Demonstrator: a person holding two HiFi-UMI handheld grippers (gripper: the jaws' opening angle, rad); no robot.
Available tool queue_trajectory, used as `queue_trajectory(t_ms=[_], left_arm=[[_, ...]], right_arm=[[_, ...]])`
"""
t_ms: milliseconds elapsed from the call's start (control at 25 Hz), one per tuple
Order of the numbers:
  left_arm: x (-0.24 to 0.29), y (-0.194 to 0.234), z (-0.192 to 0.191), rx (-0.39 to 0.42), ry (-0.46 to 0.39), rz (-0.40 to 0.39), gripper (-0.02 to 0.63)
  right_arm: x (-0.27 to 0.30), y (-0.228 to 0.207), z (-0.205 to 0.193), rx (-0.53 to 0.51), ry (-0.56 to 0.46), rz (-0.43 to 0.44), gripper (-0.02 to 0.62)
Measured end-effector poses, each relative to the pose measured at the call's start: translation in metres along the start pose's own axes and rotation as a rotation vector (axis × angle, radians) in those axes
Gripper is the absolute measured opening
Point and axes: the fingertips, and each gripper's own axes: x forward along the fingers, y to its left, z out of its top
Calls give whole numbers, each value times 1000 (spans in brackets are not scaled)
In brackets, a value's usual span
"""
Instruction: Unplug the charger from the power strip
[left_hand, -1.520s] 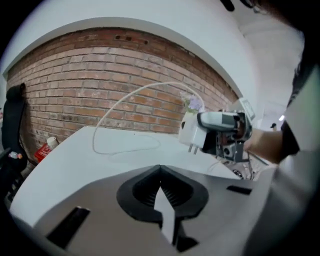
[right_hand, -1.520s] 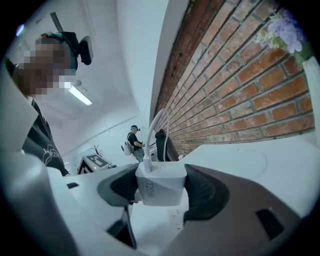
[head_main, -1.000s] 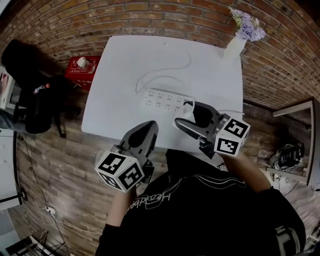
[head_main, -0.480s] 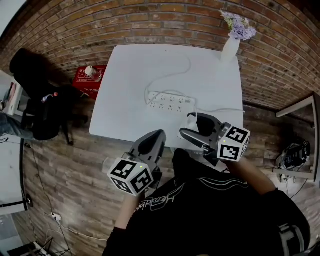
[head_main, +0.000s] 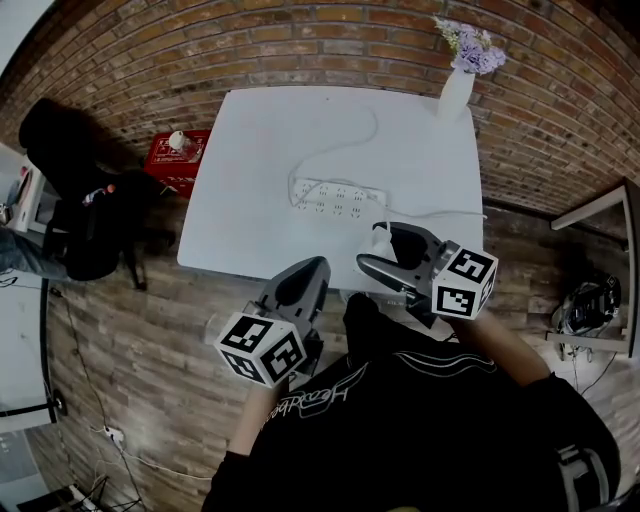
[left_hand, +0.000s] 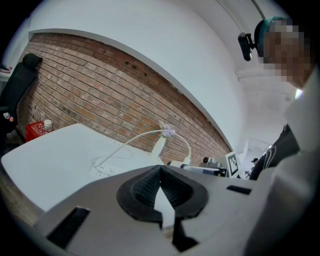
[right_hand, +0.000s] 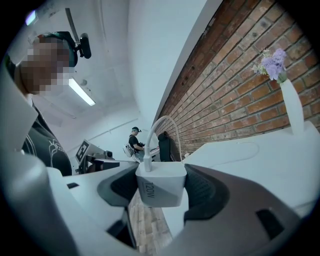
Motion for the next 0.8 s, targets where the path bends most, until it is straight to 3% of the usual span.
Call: queue_trajectory(t_ms=[800], left_arm=[[3,-10,-3,11,5,-4,2]], right_arm=[[-16,1,-1,-29,6,-47,252]])
